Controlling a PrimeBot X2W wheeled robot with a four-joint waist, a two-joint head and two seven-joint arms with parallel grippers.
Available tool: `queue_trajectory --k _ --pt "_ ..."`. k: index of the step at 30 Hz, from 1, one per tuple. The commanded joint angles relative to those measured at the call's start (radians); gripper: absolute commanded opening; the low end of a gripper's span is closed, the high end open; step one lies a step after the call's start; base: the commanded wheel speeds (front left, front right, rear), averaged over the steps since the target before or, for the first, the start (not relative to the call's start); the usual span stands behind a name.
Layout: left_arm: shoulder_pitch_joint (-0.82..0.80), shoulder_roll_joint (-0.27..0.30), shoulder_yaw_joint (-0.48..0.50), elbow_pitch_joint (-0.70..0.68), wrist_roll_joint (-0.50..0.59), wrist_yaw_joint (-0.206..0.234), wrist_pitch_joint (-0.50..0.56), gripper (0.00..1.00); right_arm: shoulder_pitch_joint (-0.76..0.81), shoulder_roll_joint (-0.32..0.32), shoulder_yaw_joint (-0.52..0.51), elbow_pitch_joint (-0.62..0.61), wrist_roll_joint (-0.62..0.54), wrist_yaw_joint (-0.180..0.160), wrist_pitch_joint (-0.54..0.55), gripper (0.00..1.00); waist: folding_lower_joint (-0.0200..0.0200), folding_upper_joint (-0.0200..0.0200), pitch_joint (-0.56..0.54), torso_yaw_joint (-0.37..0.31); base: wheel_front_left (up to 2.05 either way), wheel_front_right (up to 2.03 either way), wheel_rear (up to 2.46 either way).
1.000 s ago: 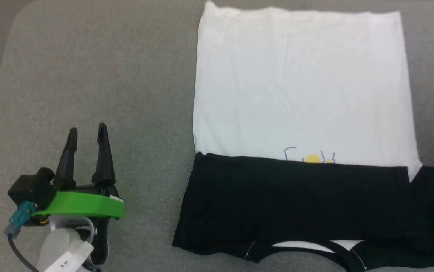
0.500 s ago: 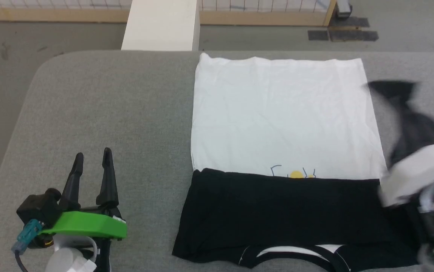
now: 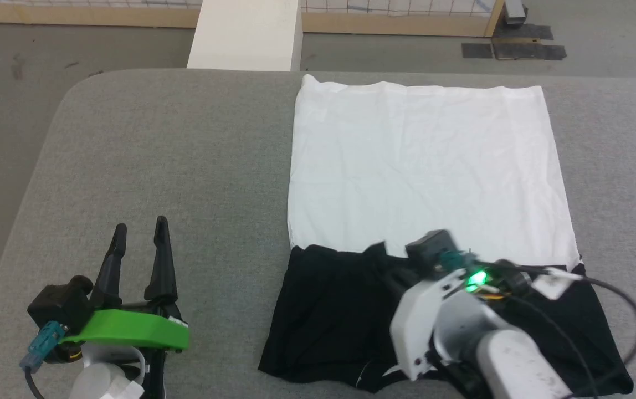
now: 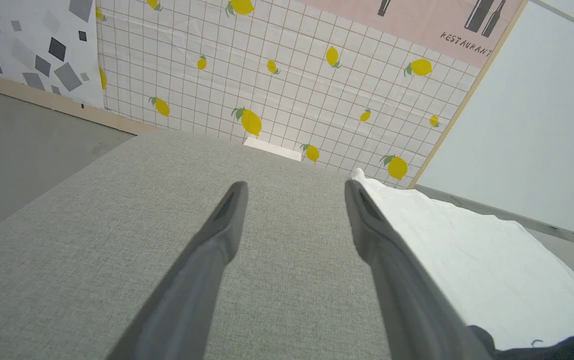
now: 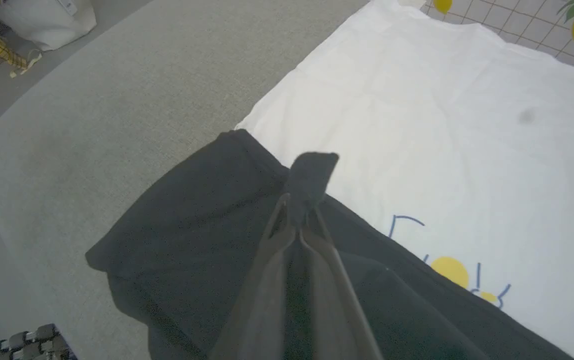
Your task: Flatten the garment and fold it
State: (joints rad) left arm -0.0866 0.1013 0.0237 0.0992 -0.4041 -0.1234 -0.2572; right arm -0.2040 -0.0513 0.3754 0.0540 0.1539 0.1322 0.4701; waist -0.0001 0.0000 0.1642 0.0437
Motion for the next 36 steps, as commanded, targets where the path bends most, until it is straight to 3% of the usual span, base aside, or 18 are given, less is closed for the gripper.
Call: queue_trajectory --k 1,6,7,8,9,11,17,23,31,36 --pt "-0.003 -0.003 0.001 -0.001 -0.003 -0.006 -0.005 1.0 -0.027 0.001 0.018 0.042 0.003 -0.002 -0.011 0.0 0.0001 0.0 0.008 0.007 0.0 0.0 0.0" --pt "-0.009 -0.007 -0.001 0.003 -0.003 -0.006 -0.005 1.0 -0.064 0.001 0.096 0.197 0.042 -0.002 0.005 0.0 0.0001 0.0 0.018 0.016 0.0 0.0 0.0" --pt "-0.009 -0.008 -0.001 0.004 -0.004 -0.006 -0.005 1.0 -0.067 0.001 0.109 0.213 0.05 -0.002 0.01 0.15 0.0001 0.0 0.018 0.016 0.0 0.0 0.0" --pt "-0.009 -0.009 -0.001 0.005 -0.004 -0.006 -0.005 1.0 -0.068 0.001 0.119 0.225 0.067 -0.002 0.015 0.78 0.0001 0.0 0.018 0.016 0.0 0.0 0.0" --pt "-0.008 -0.01 -0.001 0.006 -0.004 -0.006 -0.005 1.0 -0.07 0.001 0.121 0.23 0.077 -0.002 0.014 1.0 0.0001 0.0 0.017 0.014 0.0 0.0 0.0" --pt "-0.005 -0.012 0.0 0.008 -0.003 -0.006 -0.005 1.0 -0.071 0.001 0.116 0.22 0.101 -0.002 -0.006 1.0 0.0001 0.0 0.013 0.011 0.0 0.0 0.0" --pt "0.01 -0.007 0.004 0.014 0.001 -0.006 -0.005 1.0 -0.039 0.001 -0.005 0.022 0.176 -0.002 -0.187 1.0 0.0001 0.0 -0.01 -0.034 0.0 0.0 0.0" --pt "-0.004 0.013 -0.009 0.017 0.004 -0.006 0.0 1.0 0.035 0.001 -0.268 -0.152 0.119 -0.002 -0.349 1.0 0.0001 0.0 0.001 -0.09 0.0 0.0 0.0" --pt "-0.1 0.058 -0.044 0.023 0.005 -0.007 0.05 1.0 0.103 0.001 -0.442 -0.149 0.053 -0.002 -0.439 1.0 0.0001 0.0 0.062 -0.151 0.0 0.0 0.0" --pt "-0.261 0.156 -0.141 0.029 -0.024 -0.007 0.156 1.0 0.092 0.001 -0.454 -0.134 0.044 -0.002 -0.476 1.0 0.0001 0.0 0.146 -0.194 0.0 0.0 0.0"
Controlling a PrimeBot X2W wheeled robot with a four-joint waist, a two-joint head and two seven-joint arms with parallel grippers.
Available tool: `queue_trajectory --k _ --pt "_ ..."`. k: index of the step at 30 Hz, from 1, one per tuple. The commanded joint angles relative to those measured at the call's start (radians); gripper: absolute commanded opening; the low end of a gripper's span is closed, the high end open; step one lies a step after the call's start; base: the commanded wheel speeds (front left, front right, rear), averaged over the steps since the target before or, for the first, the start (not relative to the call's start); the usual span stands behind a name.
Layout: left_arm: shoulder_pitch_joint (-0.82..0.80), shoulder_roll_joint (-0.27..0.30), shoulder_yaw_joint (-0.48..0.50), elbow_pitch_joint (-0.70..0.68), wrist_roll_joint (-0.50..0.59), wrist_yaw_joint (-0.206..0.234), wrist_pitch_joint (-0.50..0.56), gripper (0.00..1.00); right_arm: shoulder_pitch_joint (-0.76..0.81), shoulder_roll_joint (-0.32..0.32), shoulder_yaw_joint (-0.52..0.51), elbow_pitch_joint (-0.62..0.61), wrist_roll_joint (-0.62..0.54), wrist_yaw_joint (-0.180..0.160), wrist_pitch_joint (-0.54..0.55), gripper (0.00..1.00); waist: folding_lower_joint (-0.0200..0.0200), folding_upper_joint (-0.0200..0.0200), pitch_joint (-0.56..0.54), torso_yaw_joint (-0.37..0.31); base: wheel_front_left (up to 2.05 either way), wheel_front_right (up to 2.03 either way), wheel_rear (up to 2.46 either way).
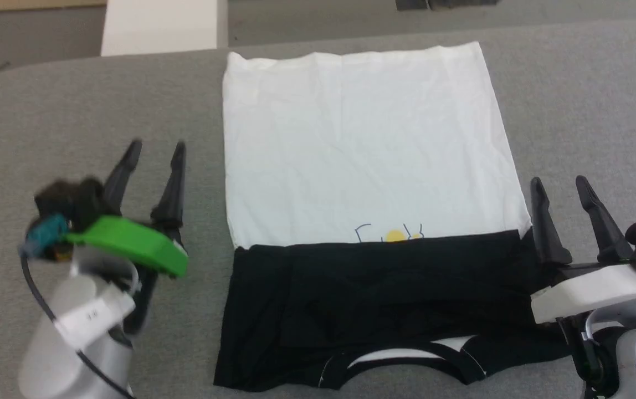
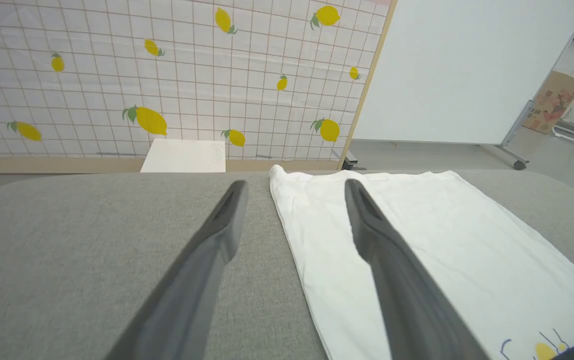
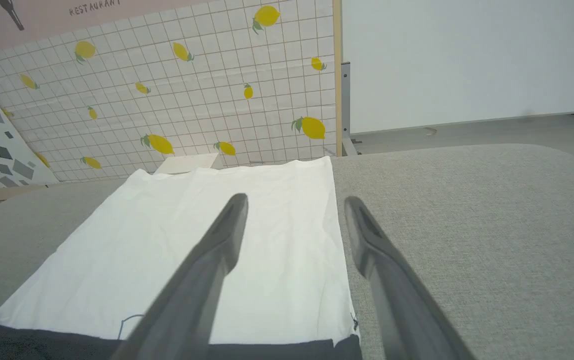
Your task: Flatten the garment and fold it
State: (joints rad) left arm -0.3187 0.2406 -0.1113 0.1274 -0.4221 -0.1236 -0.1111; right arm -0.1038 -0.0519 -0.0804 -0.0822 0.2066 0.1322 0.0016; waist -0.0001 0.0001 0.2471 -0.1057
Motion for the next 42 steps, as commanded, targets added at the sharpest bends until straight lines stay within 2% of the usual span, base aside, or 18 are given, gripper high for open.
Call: queue_trajectory --k 1,6,10,16,21,31,35,42 --pt "-0.063 0.038 -0.022 0.004 -0.018 -0.007 0.034 1.0 -0.014 0.002 0.005 0.005 -0.011 -0.002 -0.013 1.0 0.0001 -0.0001 0.079 -0.052 0.0 0.0 0.0" --pt "-0.285 0.179 -0.119 0.036 -0.084 -0.007 0.208 1.0 -0.061 0.002 0.029 0.003 -0.052 -0.002 -0.04 1.0 0.0001 -0.0001 0.185 -0.103 0.0 0.0 0.0" --pt "-0.458 0.267 -0.176 0.08 -0.127 -0.007 0.333 1.0 -0.096 0.002 0.05 -0.012 -0.074 -0.002 -0.063 1.0 0.0001 -0.0001 0.263 -0.142 0.0 0.0 0.0" --pt "-0.642 0.346 -0.21 0.168 -0.169 -0.007 0.492 1.0 -0.134 0.002 0.089 -0.038 -0.069 -0.002 -0.084 1.0 0.0001 -0.0001 0.349 -0.202 0.0 0.0 0.0" --pt "-0.748 0.366 -0.195 0.242 -0.195 0.027 0.635 1.0 -0.148 0.002 0.112 -0.067 -0.053 -0.002 -0.095 1.0 0.0001 -0.0001 0.401 -0.238 0.0 0.0 0.0" --pt "-0.882 0.377 -0.189 0.29 -0.182 0.165 0.83 1.0 -0.163 0.002 0.142 -0.102 -0.015 -0.002 -0.123 1.0 0.0001 -0.0001 0.484 -0.282 0.0 0.0 0.0" --pt "-0.896 0.389 -0.192 0.289 -0.169 0.203 0.871 1.0 -0.17 0.002 0.156 -0.095 -0.002 -0.002 -0.133 1.0 0.0001 -0.0001 0.5 -0.294 0.0 0.0 0.0" --pt "-0.88 0.392 -0.201 0.27 -0.18 0.237 0.944 1.0 -0.176 0.002 0.154 -0.085 0.015 -0.002 -0.145 1.0 0.0001 -0.0001 0.51 -0.297 0.0 0.0 0.0"
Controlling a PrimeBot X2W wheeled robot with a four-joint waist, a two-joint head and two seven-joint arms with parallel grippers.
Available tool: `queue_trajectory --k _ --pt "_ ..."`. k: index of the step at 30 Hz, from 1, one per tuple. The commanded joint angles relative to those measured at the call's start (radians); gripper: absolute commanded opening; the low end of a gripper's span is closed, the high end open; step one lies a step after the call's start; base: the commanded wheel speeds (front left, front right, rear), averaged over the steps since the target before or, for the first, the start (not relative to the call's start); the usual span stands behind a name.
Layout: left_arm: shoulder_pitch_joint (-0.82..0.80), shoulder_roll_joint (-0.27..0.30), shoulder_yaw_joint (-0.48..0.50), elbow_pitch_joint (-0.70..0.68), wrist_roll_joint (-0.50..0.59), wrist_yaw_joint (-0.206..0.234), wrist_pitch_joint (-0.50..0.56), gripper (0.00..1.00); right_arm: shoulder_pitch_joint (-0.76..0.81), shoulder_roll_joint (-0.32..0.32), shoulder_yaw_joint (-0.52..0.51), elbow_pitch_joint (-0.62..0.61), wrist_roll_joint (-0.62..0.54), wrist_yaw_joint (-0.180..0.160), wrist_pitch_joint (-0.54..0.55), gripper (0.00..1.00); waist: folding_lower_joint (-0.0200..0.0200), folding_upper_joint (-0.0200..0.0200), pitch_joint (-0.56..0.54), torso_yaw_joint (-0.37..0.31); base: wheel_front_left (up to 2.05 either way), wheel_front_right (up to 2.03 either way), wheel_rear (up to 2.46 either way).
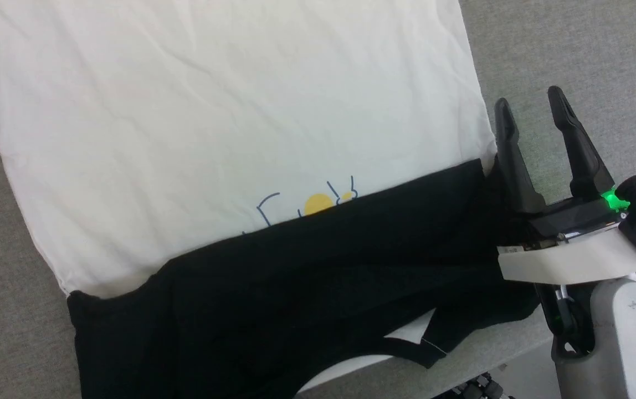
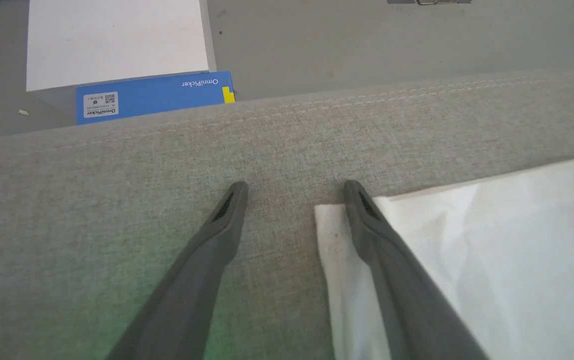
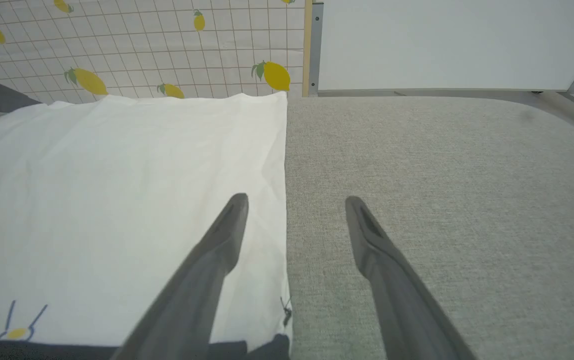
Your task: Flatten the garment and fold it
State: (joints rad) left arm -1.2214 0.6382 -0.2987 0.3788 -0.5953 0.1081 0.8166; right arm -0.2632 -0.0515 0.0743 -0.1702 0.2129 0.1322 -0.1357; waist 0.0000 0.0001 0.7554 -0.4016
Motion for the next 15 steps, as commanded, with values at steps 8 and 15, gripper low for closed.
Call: queue_trajectory --k 8,15 --pt "0.026 0.014 -0.014 -0.023 0.012 0.008 -0.025 1.0 -0.022 0.001 -0.003 0.021 0.013 -0.002 -0.008 1.0 0.0 -0.0001 -0.024 0.008 0.0 0.0 0.0" --pt "0.018 -0.01 -0.019 -0.039 0.0 0.002 -0.051 1.0 -0.018 0.001 -0.011 0.023 0.01 -0.002 0.001 1.0 0.0 -0.0001 -0.057 0.025 0.0 0.0 0.0"
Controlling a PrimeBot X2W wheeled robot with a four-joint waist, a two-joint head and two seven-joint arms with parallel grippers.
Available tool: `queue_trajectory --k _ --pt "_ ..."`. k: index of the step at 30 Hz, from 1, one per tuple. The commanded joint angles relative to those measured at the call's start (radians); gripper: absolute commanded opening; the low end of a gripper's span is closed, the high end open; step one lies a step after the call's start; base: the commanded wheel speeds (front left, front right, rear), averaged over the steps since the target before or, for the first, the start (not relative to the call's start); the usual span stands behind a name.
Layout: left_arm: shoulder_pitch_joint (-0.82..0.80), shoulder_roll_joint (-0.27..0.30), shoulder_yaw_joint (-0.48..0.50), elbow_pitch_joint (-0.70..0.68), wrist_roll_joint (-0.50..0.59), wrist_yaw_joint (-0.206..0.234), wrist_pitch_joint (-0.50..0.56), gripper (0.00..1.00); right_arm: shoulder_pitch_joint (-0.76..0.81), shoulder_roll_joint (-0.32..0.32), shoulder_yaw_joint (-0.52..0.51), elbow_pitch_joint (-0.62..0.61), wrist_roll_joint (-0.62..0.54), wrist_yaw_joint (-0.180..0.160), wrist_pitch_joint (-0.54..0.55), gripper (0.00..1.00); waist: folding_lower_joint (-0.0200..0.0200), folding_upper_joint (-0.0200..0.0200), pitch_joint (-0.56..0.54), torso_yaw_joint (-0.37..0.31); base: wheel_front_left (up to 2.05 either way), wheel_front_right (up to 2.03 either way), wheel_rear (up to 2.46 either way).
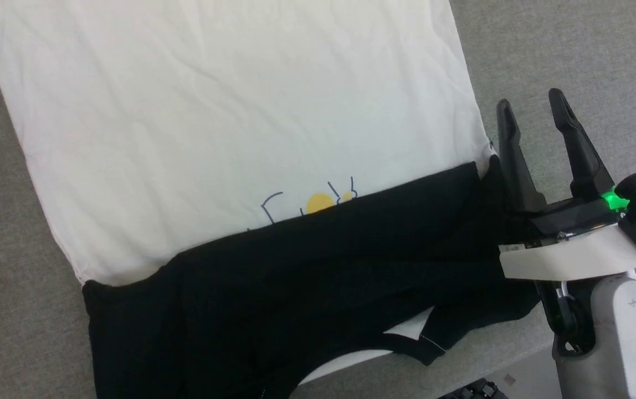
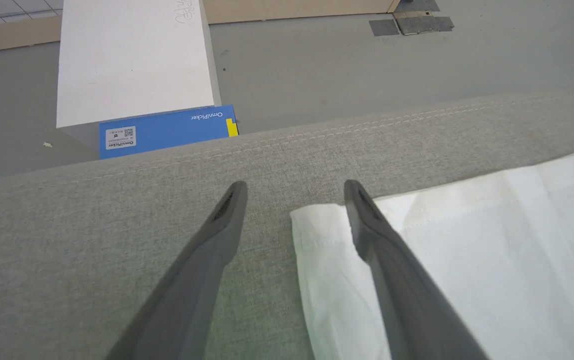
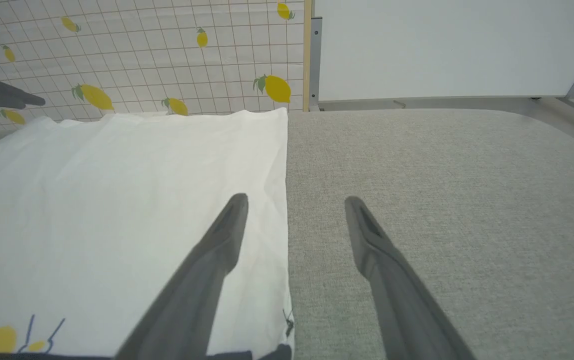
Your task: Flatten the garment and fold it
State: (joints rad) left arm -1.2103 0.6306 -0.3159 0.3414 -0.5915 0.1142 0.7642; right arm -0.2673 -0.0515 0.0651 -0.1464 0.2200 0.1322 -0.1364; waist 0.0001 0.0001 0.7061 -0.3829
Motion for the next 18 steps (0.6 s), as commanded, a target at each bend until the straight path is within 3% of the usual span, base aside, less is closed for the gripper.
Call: queue_trajectory --k 1,15,17,18 --pt "0.011 -0.006 -0.005 -0.001 -0.009 -0.006 0.013 1.0 -0.012 0.001 -0.003 -0.001 0.002 -0.002 0.003 1.0 -0.0001 -0.0001 -0.01 0.008 0.0 0.0 0.0" --pt "0.083 0.052 -0.031 0.0 0.006 0.047 0.118 1.0 -0.016 0.001 0.022 0.002 0.027 -0.002 -0.007 1.0 -0.0001 -0.0001 0.023 -0.029 0.0 0.0 0.0" --pt "0.09 0.061 -0.035 0.001 0.0 0.048 0.149 0.01 -0.018 0.001 0.023 0.009 0.029 -0.002 -0.011 1.0 -0.0001 -0.0001 0.024 -0.031 0.0 0.0 0.0" --pt "0.092 0.061 -0.035 -0.003 -0.006 0.048 0.158 0.0 -0.019 0.001 0.024 0.012 0.03 -0.002 -0.011 1.0 -0.0001 -0.0001 0.024 -0.032 0.0 0.0 0.0"
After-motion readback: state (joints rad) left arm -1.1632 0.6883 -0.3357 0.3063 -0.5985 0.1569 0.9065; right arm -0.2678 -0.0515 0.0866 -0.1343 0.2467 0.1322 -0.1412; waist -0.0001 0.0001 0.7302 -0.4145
